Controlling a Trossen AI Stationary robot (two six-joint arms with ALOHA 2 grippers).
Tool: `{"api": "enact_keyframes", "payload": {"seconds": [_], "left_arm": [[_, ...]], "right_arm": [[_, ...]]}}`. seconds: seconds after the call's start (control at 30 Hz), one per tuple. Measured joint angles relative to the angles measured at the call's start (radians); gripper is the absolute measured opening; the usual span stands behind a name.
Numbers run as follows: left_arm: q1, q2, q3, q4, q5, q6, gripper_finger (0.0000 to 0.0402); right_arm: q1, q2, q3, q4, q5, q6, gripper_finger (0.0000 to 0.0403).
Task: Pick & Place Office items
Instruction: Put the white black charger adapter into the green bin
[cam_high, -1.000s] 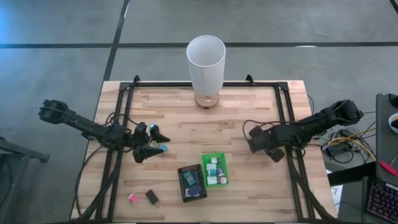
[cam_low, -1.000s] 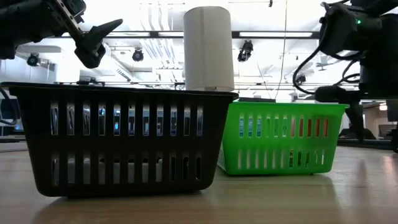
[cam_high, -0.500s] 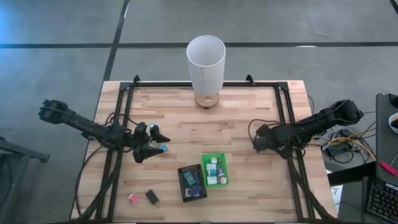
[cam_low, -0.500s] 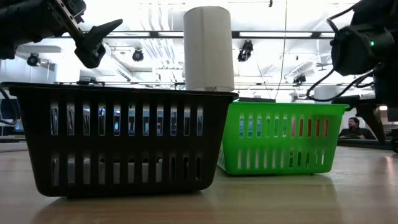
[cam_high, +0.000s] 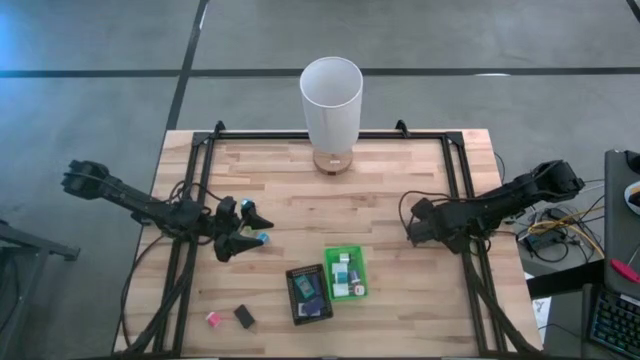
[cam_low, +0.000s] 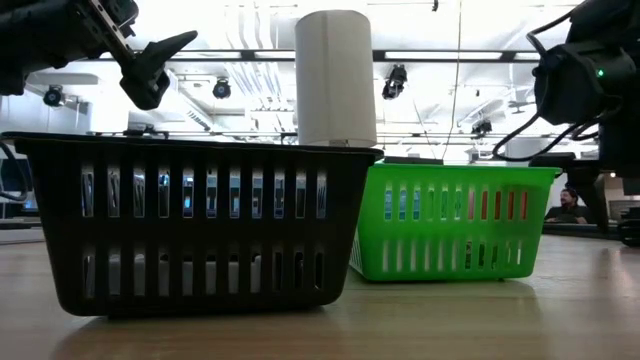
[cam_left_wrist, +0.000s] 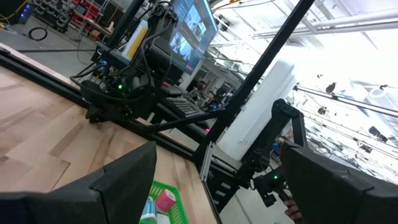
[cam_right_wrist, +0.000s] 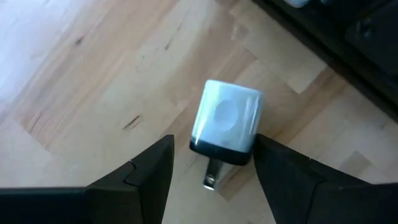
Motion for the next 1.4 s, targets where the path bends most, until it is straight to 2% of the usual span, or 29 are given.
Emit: {"api": "enact_keyframes", "payload": {"seconds": [1.4], "left_arm": [[0.000,0.000,0.000,0.000,0.000,0.008,0.0340]], "right_arm": [[0.000,0.000,0.002,0.025,0.007,-0.040,0.0210]]}}
